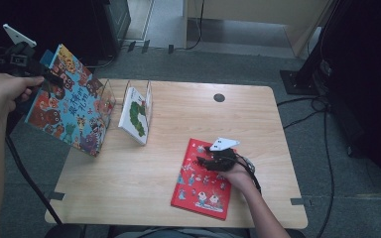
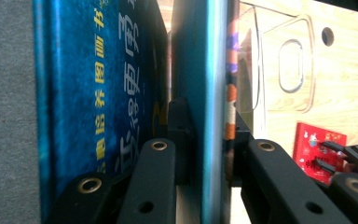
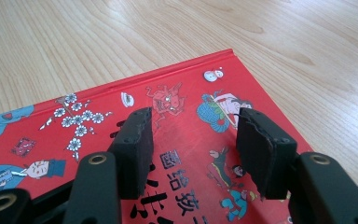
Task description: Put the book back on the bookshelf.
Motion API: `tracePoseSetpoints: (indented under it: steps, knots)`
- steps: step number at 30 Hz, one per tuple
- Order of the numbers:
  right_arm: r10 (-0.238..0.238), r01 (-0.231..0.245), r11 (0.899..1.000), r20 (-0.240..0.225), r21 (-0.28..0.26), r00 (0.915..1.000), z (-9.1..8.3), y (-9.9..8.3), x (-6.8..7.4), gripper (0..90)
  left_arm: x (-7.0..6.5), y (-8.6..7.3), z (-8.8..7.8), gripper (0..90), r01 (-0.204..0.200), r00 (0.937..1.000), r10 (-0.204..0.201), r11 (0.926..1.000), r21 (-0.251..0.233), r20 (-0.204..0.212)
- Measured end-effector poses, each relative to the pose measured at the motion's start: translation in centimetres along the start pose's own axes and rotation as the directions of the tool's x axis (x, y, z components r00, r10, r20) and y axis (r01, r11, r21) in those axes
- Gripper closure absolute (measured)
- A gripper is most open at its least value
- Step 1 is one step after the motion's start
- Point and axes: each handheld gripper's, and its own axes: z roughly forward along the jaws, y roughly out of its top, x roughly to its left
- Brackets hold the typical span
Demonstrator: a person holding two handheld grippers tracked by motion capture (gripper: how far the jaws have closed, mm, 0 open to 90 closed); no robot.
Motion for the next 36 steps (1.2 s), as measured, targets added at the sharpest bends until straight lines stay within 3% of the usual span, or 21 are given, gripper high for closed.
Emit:
tracePoseSetpoints:
  steps: [4, 10, 14, 16, 19, 22, 27, 33, 36]
  knots:
    - [0.003, -0.003, 1.0, -0.003, -0.003, 1.0, -0.2, -0.2, 0.1, 45.9, 0.3, 0.1, 0.4, 79.4, 0.005, 1.0, -0.005, 1.0, 0.003, 0.003]
    - [0.004, -0.004, 1.0, -0.003, -0.012, 1.0, -0.4, -0.5, 0.2, 45.5, 0.6, -0.1, -0.5, 78.9, 0.018, 0.9998, -0.018, 0.9996, -0.019, -0.005]
    - [-0.001, 0.001, 1.0, -0.005, -0.019, 1.0, -0.4, -0.5, 0.1, 45.4, 0.7, -0.3, -2.0, 78.2, 0.04, 0.9988, -0.037, 0.9954, -0.087, 0.032]
    - [-0.001, 0.001, 1.0, -0.004, -0.02, 1.0, -0.4, -0.5, 0.1, 45.3, 0.5, -0.5, -2.5, 76.3, 0.023, 0.9997, -0.023, 0.9959, -0.087, 0.008]
    - [-0.004, 0.004, 1.0, -0.008, -0.023, 1.0, -0.3, -0.6, 0.0, 45.2, 0.4, -0.8, -3.4, 74.4, 0.018, 0.9978, -0.01, 0.9921, -0.125, 0.066]
    - [-0.004, 0.004, 1.0, -0.01, -0.025, 0.9999, -0.3, -0.6, 0.0, 45.1, -0.2, -1.1, -3.7, 70.8, -0.007, 0.9973, 0.015, 0.9936, -0.112, 0.072]
    - [0.003, -0.004, 1.0, -0.019, -0.02, 0.9998, -0.4, -0.5, -0.1, 44.9, -1.4, -1.8, -2.8, 65.5, -0.05, 0.9942, 0.059, 0.9941, -0.096, 0.09]
    - [0.054, -0.054, 0.998, -0.023, -0.009, 0.9983, -0.6, -0.2, -0.6, 46.1, -2.8, -3.0, -1.2, 59.8, -0.096, 0.9904, 0.104, 0.9916, -0.087, 0.092]
    - [0.051, -0.052, 0.998, -0.024, -0.03, 0.9984, -1.0, -0.1, -0.7, 46.9, -3.5, -3.8, -0.3, 59.1, -0.12, 0.9846, 0.129, 0.9894, -0.082, 0.118]
